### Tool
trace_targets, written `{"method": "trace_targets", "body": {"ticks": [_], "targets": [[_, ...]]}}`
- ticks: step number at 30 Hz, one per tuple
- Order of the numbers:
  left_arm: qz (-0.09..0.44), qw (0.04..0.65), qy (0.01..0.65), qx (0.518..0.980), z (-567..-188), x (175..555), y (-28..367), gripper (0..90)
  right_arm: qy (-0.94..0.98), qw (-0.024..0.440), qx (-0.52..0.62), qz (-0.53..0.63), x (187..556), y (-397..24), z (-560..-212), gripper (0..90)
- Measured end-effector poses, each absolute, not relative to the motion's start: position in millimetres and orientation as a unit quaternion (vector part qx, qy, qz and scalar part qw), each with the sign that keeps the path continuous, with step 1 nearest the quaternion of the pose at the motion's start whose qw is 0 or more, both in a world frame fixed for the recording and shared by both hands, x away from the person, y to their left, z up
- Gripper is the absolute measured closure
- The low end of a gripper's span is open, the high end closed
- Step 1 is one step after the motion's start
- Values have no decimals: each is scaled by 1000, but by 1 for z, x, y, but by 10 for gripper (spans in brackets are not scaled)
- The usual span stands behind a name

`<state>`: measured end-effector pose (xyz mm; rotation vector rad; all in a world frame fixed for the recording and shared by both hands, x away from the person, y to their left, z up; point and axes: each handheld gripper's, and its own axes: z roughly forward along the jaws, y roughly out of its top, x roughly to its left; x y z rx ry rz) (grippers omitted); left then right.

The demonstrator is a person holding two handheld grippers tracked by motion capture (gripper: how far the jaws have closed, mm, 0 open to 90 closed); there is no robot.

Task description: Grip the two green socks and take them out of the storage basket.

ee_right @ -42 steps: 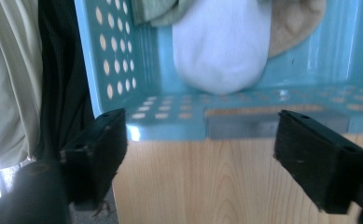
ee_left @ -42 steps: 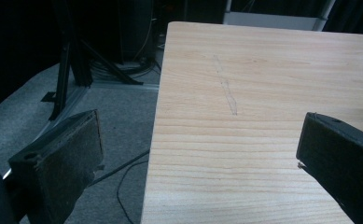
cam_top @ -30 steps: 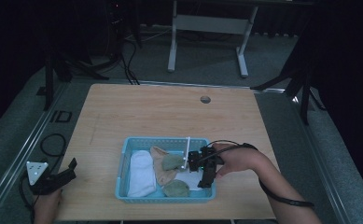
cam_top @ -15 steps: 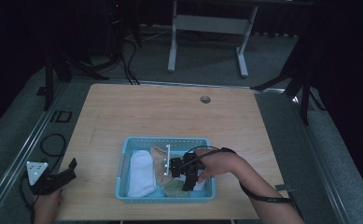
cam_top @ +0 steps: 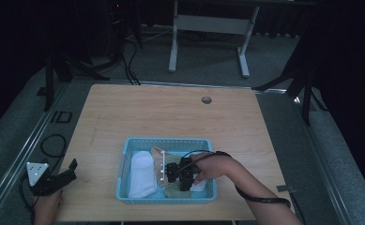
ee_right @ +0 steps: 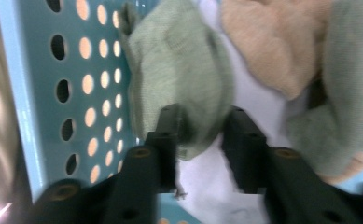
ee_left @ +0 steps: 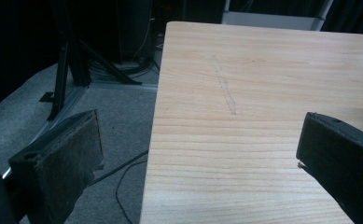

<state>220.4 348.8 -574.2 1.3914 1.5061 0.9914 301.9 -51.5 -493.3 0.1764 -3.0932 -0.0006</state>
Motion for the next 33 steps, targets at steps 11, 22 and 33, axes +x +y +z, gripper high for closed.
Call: {"method": "trace_targets", "body": {"ticks": [11,22,33], "targets": [[394,418,602,554,-574,221,349,7,-998,-1,60,-24,301,-53,-468,807],[394,417,604,553,-574,221,349,7,-997,-35,43,-46,309,-66,-429,809],[394,417,604,553,-574,221,349,7,-995,-77,6,-69,322,-94,-384,808]]}}
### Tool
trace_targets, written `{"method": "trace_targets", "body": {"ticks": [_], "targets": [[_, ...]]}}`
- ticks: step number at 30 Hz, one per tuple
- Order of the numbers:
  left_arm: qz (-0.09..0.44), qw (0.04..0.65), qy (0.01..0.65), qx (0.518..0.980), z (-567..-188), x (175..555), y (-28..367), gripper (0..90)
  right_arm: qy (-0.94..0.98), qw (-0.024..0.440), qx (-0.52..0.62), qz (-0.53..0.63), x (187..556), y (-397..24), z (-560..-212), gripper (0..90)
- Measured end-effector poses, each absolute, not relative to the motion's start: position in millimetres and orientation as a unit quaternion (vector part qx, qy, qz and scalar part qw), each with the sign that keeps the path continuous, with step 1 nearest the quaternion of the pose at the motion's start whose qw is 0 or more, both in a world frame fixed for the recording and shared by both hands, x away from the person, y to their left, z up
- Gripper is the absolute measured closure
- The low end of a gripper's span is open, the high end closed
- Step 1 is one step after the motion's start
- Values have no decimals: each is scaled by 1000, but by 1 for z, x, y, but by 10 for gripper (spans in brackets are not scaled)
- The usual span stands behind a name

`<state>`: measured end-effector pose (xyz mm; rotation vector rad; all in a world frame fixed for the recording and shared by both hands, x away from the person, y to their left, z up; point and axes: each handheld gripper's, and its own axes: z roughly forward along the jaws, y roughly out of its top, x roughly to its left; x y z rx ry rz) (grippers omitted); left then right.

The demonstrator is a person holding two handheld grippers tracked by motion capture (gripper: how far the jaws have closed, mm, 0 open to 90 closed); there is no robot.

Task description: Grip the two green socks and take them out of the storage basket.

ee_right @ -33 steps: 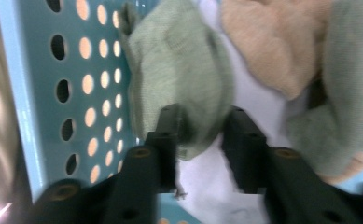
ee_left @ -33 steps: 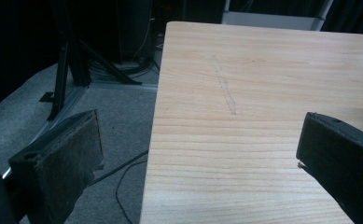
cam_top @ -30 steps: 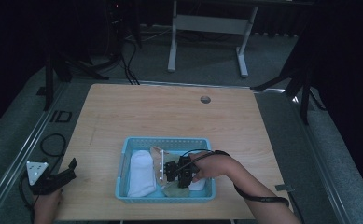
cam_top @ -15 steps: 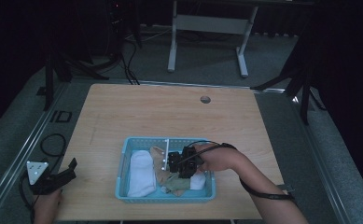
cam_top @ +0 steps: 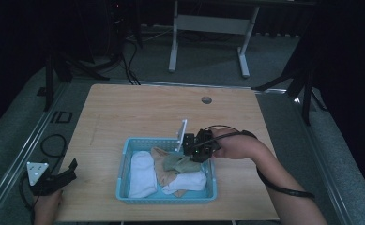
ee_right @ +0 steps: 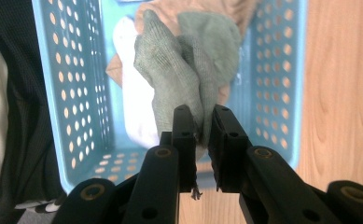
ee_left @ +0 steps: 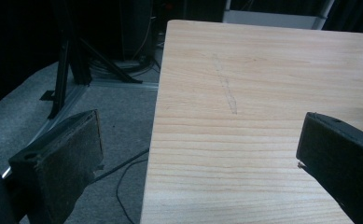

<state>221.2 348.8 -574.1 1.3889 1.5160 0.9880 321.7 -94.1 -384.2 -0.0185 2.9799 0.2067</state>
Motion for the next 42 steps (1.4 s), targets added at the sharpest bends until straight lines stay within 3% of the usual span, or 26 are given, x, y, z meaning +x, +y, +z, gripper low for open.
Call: {"method": "trace_targets", "body": {"ticks": [18,27,42], "targets": [[394,414,606,553,-574,222,348,7,987,105,103,66,329,-210,-368,808],[393,413,607,554,-574,222,349,7,985,59,147,64,324,-259,-409,809],[391,411,607,556,-574,222,348,7,986,-14,161,43,315,-272,-480,808]]}}
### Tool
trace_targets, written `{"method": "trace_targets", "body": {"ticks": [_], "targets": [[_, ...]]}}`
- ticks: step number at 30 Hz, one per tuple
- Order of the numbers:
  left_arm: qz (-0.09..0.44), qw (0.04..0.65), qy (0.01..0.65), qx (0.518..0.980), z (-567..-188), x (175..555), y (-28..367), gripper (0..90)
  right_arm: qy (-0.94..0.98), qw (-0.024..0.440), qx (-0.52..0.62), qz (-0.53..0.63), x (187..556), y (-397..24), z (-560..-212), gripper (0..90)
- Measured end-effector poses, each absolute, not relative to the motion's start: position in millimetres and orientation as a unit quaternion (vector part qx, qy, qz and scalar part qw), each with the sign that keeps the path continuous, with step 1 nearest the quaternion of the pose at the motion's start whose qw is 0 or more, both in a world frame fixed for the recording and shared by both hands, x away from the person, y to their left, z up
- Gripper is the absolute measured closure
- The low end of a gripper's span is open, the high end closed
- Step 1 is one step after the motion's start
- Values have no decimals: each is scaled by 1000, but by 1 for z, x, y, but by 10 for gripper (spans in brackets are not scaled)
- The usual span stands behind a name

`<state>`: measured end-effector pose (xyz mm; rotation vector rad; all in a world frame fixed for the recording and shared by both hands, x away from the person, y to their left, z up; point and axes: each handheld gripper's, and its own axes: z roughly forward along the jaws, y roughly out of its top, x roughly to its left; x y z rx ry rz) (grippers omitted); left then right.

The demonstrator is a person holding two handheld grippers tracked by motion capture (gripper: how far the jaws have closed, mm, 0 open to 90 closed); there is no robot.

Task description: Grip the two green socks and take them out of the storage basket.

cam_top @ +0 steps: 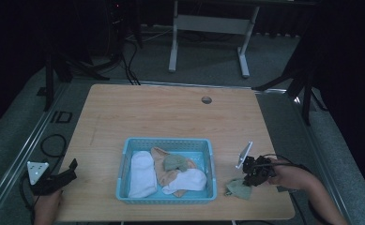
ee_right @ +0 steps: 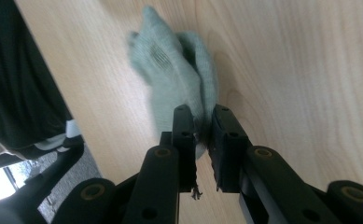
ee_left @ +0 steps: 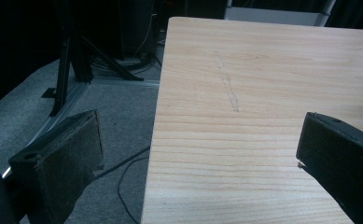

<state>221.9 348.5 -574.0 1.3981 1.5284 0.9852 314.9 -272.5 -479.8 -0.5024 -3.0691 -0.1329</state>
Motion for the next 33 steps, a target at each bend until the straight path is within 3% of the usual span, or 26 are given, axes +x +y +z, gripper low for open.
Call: {"method": "trace_targets", "body": {"ticks": [10,17,21,33], "targets": [[392,412,607,555,-574,222,348,7,-986,7,-162,-33,327,-278,-505,756],[392,412,607,555,-574,222,348,7,-983,2,-179,-27,335,-279,-498,489],[392,412,607,555,-574,222,348,7,-983,1,-181,-34,338,-275,-487,401],[392,412,607,556,-574,222,348,7,-985,-14,-172,-31,346,-260,-460,359]]}}
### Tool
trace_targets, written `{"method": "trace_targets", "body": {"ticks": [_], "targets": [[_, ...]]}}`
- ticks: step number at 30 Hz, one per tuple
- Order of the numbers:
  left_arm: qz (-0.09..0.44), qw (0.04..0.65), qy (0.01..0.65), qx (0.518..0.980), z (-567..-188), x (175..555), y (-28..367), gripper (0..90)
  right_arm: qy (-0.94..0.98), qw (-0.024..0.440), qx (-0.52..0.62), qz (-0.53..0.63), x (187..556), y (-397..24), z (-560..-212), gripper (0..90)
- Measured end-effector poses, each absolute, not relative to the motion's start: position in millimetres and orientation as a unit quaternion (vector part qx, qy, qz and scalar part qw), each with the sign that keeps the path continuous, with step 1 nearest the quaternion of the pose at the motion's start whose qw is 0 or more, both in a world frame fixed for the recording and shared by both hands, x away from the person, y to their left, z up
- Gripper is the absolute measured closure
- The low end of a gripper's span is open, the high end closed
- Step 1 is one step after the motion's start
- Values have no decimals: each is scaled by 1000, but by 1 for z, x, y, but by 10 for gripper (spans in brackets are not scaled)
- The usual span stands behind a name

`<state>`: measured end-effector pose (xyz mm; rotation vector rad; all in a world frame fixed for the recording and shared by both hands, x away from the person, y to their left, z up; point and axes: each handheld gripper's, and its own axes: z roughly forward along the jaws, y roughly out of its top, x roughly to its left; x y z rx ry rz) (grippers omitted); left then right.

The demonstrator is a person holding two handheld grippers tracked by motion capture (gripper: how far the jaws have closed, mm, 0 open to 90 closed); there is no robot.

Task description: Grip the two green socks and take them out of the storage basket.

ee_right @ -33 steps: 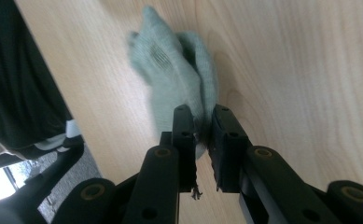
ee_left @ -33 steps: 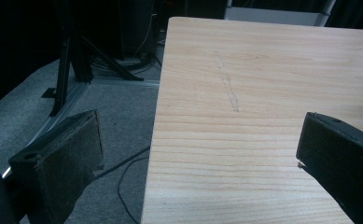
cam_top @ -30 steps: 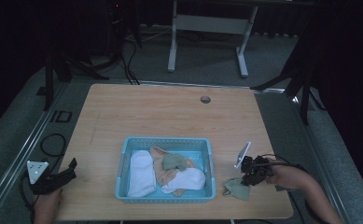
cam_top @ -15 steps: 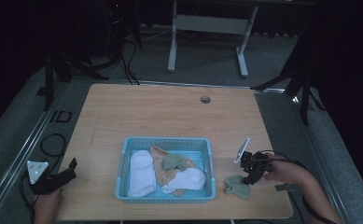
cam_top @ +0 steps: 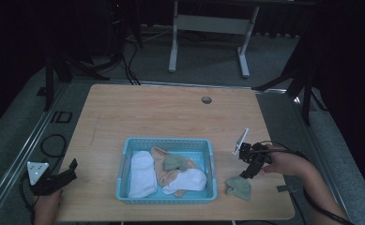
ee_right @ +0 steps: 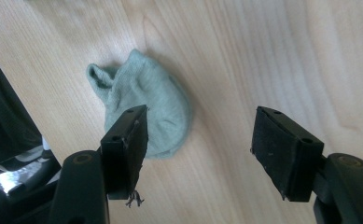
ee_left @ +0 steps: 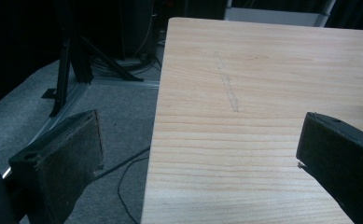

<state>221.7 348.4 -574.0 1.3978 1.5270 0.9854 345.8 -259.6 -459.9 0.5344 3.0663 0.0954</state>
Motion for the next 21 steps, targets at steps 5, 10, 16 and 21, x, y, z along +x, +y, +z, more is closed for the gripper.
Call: {"method": "trace_targets", "body": {"ticks": [5,10,16,21], "targets": [[392,412,607,556,-574,222,348,7,986,17,161,29,347,-252,-453,370],[391,412,607,556,-574,222,349,7,990,18,133,33,347,-233,-442,376],[390,413,606,556,-574,222,349,7,994,23,100,36,346,-207,-430,406],[390,413,606,557,-574,222,349,7,996,30,71,38,344,-185,-424,423]]}}
